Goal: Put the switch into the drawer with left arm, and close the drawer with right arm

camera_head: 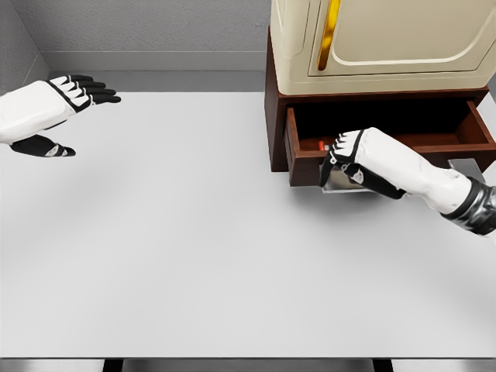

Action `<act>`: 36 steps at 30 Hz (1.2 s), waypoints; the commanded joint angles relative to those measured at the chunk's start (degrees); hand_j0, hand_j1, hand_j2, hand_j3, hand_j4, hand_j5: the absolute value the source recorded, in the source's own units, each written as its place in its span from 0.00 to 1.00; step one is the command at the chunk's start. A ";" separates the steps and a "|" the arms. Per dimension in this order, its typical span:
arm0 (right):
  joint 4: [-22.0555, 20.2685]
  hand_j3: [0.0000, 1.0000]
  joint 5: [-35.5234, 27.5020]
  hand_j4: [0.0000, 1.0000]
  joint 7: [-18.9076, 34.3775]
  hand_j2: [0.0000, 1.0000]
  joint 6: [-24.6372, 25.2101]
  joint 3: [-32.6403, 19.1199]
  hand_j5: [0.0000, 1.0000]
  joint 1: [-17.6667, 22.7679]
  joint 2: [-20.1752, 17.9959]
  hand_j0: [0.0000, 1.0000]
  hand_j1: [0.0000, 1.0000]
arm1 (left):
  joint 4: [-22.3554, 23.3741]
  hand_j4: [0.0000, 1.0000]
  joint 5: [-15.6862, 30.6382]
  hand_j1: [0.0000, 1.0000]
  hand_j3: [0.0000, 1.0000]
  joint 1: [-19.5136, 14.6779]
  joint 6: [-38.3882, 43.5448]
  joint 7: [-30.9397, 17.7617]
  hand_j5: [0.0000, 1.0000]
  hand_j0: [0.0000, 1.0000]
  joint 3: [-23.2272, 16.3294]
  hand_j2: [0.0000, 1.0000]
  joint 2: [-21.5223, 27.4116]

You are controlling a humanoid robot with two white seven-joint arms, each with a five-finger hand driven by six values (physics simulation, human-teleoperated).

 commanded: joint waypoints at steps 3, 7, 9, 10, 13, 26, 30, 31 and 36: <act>1.19 0.28 -0.27 0.28 0.08 0.28 0.01 0.01 0.28 0.00 0.00 0.28 0.28 | 0.00 1.00 0.37 1.00 1.00 0.09 0.09 0.03 1.00 1.00 -0.05 1.00 -0.03; 2.51 0.28 -0.09 0.28 0.08 0.28 0.01 0.80 0.28 -0.35 0.70 0.28 0.28 | 0.00 1.00 0.37 1.00 1.00 0.09 0.09 0.03 1.00 1.00 0.04 1.00 -0.03; 3.56 0.28 0.00 0.28 0.08 0.28 0.01 1.24 0.28 -0.62 0.79 0.28 0.28 | 0.00 1.00 0.37 1.00 1.00 0.09 0.09 0.03 1.00 1.00 -0.05 1.00 -0.03; 3.57 0.28 -0.09 0.28 0.08 0.28 0.01 1.24 0.28 -0.88 0.79 0.28 0.28 | 0.00 1.00 0.37 1.00 1.00 0.09 0.09 0.03 1.00 1.00 -0.05 1.00 -0.03; 4.27 0.28 -0.27 0.28 0.08 0.28 0.01 1.15 0.28 -2.02 0.70 0.28 0.28 | 0.00 1.00 0.37 1.00 1.00 0.09 0.09 0.03 1.00 1.00 -0.05 1.00 -0.03; 5.85 0.28 -0.35 0.28 0.08 0.28 0.01 1.24 0.28 -5.36 1.23 0.28 0.28 | 0.17 1.00 0.19 1.00 1.00 0.00 0.09 0.03 1.00 1.00 0.04 1.00 -0.47; 2.60 0.28 -1.41 0.28 0.08 0.28 0.01 0.80 0.28 -5.54 0.08 0.28 0.28 | 0.44 1.00 0.19 1.00 1.00 0.00 0.09 -0.05 1.00 1.00 0.04 1.00 -0.56; 1.02 0.28 -1.50 0.28 0.08 0.28 0.01 0.71 0.28 -5.27 -0.79 0.28 0.28 | 0.44 1.00 0.19 1.00 1.00 0.09 0.09 0.03 1.00 1.00 0.04 1.00 -0.56; -0.30 0.28 -1.41 0.28 0.08 0.28 0.01 1.85 0.28 -4.48 -0.80 0.28 0.28 | 0.52 1.00 0.19 1.00 1.00 0.09 0.09 -0.05 1.00 1.00 0.04 1.00 -0.56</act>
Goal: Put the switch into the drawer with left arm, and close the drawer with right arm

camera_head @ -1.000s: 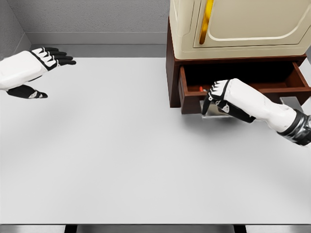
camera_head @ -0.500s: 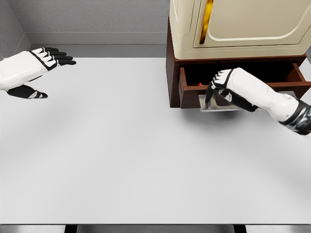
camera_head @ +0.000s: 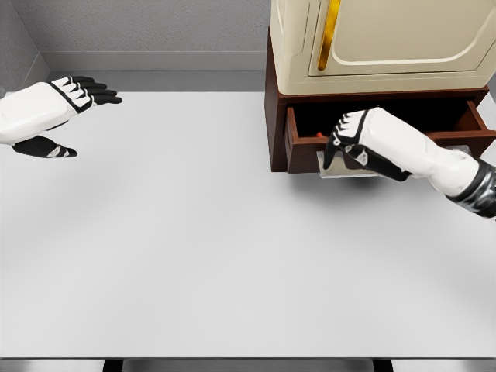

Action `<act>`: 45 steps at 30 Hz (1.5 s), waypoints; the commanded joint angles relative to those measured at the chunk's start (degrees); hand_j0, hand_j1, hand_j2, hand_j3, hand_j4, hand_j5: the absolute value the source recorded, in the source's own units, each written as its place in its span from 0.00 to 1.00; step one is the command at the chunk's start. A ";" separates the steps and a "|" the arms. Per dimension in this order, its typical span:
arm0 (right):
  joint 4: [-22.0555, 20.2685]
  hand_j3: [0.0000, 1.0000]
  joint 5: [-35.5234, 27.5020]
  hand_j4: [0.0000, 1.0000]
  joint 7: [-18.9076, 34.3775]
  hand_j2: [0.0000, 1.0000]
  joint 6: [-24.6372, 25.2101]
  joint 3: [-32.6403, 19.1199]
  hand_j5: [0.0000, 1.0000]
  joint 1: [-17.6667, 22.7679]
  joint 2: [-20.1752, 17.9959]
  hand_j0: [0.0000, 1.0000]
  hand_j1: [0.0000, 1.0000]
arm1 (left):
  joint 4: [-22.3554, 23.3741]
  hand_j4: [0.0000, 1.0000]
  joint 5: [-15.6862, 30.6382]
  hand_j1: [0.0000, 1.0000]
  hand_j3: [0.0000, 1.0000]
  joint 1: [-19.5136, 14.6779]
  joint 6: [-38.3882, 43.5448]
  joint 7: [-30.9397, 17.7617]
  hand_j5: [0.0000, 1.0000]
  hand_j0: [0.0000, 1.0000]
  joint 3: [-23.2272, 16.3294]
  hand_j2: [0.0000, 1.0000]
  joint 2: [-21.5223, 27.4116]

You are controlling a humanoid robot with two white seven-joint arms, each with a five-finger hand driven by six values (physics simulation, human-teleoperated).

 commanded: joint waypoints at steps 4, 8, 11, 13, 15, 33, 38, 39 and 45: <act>-0.81 0.28 -0.40 0.28 -0.02 0.28 0.02 3.79 0.28 0.00 0.05 0.28 0.28 | 0.31 1.00 0.36 1.00 1.00 0.00 0.09 0.01 1.00 1.00 -0.06 1.00 0.05; -0.81 0.28 -0.31 0.28 -0.02 0.28 0.02 5.64 0.28 0.00 0.13 0.28 0.28 | 0.40 1.00 0.36 1.00 1.00 0.00 0.09 0.01 1.00 1.00 -0.06 1.00 0.05; -0.81 0.28 -0.22 0.28 -0.02 0.28 0.02 6.43 0.28 0.00 0.13 0.28 0.28 | 0.40 1.00 0.27 1.00 1.00 0.00 0.09 0.01 1.00 1.00 -0.06 1.00 0.05; -0.81 0.28 -0.14 0.28 -0.02 0.28 0.02 6.87 0.28 0.00 0.13 0.28 0.28 | 0.58 1.00 0.36 1.00 1.00 0.00 0.09 0.01 1.00 1.00 -0.06 1.00 0.05; -0.81 0.28 -0.05 0.28 0.07 0.28 0.02 7.66 0.28 0.00 0.05 0.28 0.28 | 0.58 1.00 0.36 1.00 1.00 0.00 0.09 0.01 1.00 1.00 -0.06 1.00 -0.04; 1.30 0.29 0.74 0.29 0.15 0.29 0.02 7.05 0.29 1.41 -2.94 0.29 0.29 | 0.66 1.00 0.36 1.00 1.00 0.00 0.09 0.01 1.00 1.00 -0.06 1.00 -0.04; 0.86 0.28 0.30 0.28 0.07 0.28 0.02 6.87 0.28 -0.09 -2.94 0.28 0.28 | 0.66 1.00 0.36 1.00 1.00 0.00 0.09 0.01 1.00 1.00 -0.06 1.00 -0.12; 0.78 0.28 0.30 0.28 0.07 0.28 0.02 6.87 0.28 -0.61 -2.94 0.28 0.28 | 0.66 1.00 0.36 1.00 1.00 0.00 0.09 0.01 1.00 1.00 -0.06 1.00 -0.12; -0.80 0.28 0.30 0.28 0.15 0.28 0.02 6.78 0.28 -3.43 -2.94 0.28 0.28 | 0.66 1.00 0.44 1.00 1.00 0.00 0.09 0.01 1.00 1.00 -0.06 1.00 -0.12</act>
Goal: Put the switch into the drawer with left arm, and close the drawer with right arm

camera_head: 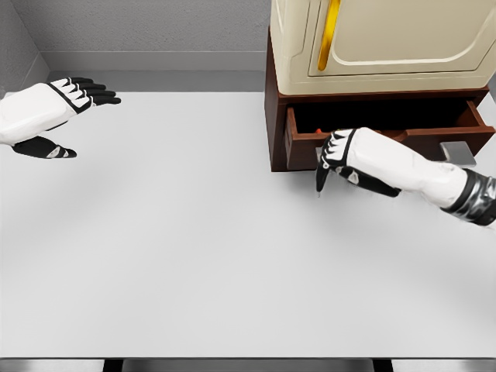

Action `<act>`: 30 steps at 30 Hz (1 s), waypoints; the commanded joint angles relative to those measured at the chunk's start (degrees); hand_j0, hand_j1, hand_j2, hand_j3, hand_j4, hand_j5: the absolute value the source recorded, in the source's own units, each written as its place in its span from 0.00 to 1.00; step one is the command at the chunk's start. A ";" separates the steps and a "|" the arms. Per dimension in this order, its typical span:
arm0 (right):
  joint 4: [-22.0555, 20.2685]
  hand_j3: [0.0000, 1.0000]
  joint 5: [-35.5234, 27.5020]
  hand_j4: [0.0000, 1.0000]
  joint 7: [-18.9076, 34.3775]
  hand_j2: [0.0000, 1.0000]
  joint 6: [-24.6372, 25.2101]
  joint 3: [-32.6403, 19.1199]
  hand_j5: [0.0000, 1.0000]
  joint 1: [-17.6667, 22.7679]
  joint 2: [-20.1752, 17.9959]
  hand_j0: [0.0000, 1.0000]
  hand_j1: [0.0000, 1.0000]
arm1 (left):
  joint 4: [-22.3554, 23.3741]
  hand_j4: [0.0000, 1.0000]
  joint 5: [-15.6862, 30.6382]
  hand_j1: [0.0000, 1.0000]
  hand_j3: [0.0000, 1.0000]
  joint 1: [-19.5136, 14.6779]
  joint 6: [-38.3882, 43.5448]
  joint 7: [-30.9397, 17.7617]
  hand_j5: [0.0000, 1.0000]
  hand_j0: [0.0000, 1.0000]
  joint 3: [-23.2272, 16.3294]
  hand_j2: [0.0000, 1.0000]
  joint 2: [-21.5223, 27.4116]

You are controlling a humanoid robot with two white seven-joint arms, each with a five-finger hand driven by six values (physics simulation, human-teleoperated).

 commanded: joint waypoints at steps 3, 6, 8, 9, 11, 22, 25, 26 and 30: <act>-0.31 0.28 -0.51 0.28 0.00 0.28 0.02 -0.05 0.28 -0.97 0.26 0.28 0.28 | -0.01 1.00 0.39 1.00 1.00 0.00 0.09 0.03 1.00 1.00 0.03 1.00 0.03; -0.31 0.28 -0.51 0.28 0.00 0.28 0.02 0.21 0.28 -0.79 0.44 0.28 0.28 | -0.01 1.00 0.39 1.00 1.00 0.00 0.09 0.03 1.00 1.00 0.03 1.00 0.03; -0.31 0.28 -0.51 0.28 0.00 0.28 0.02 0.74 0.28 -0.88 0.96 0.28 0.28 | 0.08 1.00 0.30 1.00 1.00 0.00 0.09 0.03 1.00 1.00 0.03 1.00 0.03; -0.31 0.28 -0.42 0.28 0.00 0.28 0.02 0.83 0.28 -0.79 1.23 0.28 0.28 | 0.08 1.00 0.30 1.00 1.00 0.00 0.09 0.03 1.00 1.00 0.03 1.00 0.12; -0.31 0.29 -0.24 0.29 0.00 0.29 0.02 2.50 0.29 -0.44 1.23 0.29 0.29 | 0.08 1.00 0.30 1.00 1.00 0.00 0.09 0.03 1.00 1.00 0.03 1.00 0.03; -0.22 0.28 0.46 0.28 0.00 0.28 0.02 4.69 0.28 1.31 -0.09 0.28 0.28 | 0.70 1.00 0.30 1.00 1.00 0.00 0.09 0.03 1.00 1.00 0.03 1.00 0.03; -0.22 0.28 0.90 0.28 0.00 0.28 0.02 4.69 0.28 2.02 -1.06 0.28 0.28 | 0.78 1.00 0.30 1.00 1.00 0.00 0.09 0.03 1.00 1.00 0.03 1.00 0.03; -0.22 0.28 0.90 0.28 0.00 0.28 0.02 4.69 0.28 2.19 -1.32 0.28 0.28 | 0.78 1.00 0.30 1.00 1.00 0.00 0.09 0.03 1.00 1.00 0.03 1.00 0.03; -0.22 0.29 1.16 0.29 0.00 0.29 0.02 4.69 0.29 2.72 -3.25 0.29 0.29 | 0.78 1.00 0.30 1.00 1.00 0.00 0.09 0.03 1.00 1.00 0.03 1.00 0.03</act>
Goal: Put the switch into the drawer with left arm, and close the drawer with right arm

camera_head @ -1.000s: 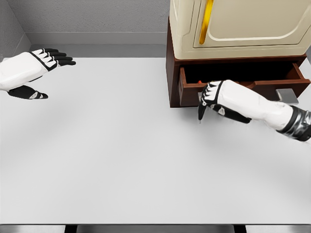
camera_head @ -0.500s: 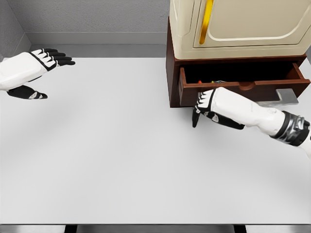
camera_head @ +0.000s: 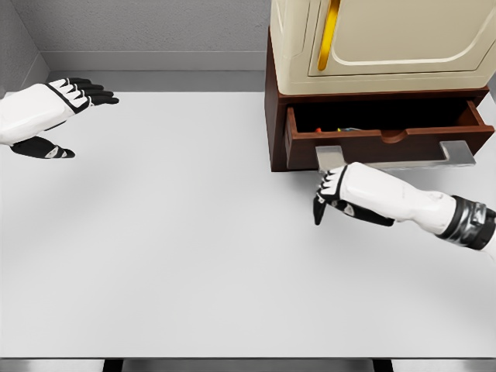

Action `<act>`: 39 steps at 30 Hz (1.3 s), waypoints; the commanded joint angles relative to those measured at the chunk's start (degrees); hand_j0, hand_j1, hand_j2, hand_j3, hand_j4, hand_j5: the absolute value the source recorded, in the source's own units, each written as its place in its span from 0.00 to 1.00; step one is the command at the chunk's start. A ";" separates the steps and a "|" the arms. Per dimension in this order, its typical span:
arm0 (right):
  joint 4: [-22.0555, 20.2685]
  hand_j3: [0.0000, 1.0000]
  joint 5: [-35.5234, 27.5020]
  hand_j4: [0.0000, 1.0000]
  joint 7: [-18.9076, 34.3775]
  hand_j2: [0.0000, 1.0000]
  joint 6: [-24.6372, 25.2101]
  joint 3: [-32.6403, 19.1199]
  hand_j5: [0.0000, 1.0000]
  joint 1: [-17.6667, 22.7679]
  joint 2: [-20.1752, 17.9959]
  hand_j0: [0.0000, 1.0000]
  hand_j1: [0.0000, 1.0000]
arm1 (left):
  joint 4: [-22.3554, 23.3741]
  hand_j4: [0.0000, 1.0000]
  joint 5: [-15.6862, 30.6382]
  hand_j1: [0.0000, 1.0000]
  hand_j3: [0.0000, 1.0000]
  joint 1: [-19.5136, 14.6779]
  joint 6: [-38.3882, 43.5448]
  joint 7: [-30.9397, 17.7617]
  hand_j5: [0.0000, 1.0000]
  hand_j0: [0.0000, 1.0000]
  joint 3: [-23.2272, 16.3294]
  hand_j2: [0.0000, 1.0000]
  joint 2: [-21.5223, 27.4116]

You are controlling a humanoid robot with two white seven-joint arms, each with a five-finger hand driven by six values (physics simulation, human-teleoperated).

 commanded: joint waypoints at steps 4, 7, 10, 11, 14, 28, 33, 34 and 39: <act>0.51 0.29 0.29 0.29 -0.02 0.29 0.02 -0.42 0.29 -0.09 -1.14 0.29 0.29 | 0.01 1.00 0.29 1.00 1.00 0.00 0.09 0.03 1.00 1.00 0.02 1.00 -0.29; 3.24 0.29 0.29 0.29 -0.02 0.29 0.02 -0.51 0.29 -0.44 -0.79 0.29 0.29 | 0.01 1.00 0.37 1.00 1.00 0.00 0.09 0.03 1.00 1.00 0.02 1.00 -0.29; 4.73 0.29 0.29 0.29 -0.02 0.29 0.02 -0.60 0.29 -0.62 -0.27 0.29 0.29 | 0.01 1.00 0.37 1.00 1.00 -0.09 0.09 0.03 1.00 1.00 0.02 1.00 -0.29; 5.61 0.29 0.29 0.29 0.07 0.29 0.02 -0.60 0.29 -0.70 -0.18 0.29 0.29 | 0.01 1.00 0.29 1.00 1.00 0.00 0.09 0.03 1.00 1.00 0.02 1.00 -0.29; 7.10 0.29 0.64 0.29 -0.02 0.29 0.02 -0.68 0.29 -0.88 0.09 0.29 0.29 | 0.45 1.00 0.37 1.00 1.00 -0.09 0.09 0.03 1.00 1.00 0.02 1.00 -0.29; 10.80 0.29 0.12 0.29 -0.02 0.29 0.02 -0.86 0.29 -5.89 0.70 0.29 0.29 | 0.71 1.00 0.37 1.00 1.00 -0.09 0.09 0.03 1.00 1.00 0.11 1.00 -0.55; 11.94 0.28 0.03 0.28 -0.02 0.28 0.02 -2.27 0.28 -6.59 0.88 0.28 0.28 | 0.71 1.00 0.37 1.00 1.00 -0.09 0.09 0.03 1.00 1.00 0.20 1.00 -0.55; 11.68 0.28 0.12 0.28 -0.02 0.28 0.02 -2.27 0.28 -6.59 0.79 0.28 0.28 | 0.71 1.00 0.37 1.00 1.00 -0.09 0.09 0.03 1.00 1.00 0.20 1.00 -0.55; 7.55 0.29 1.17 0.29 0.07 0.29 0.02 -1.83 0.29 -5.80 0.00 0.29 0.29 | 0.71 1.00 0.37 1.00 1.00 -0.09 0.09 0.03 1.00 1.00 0.20 1.00 -0.55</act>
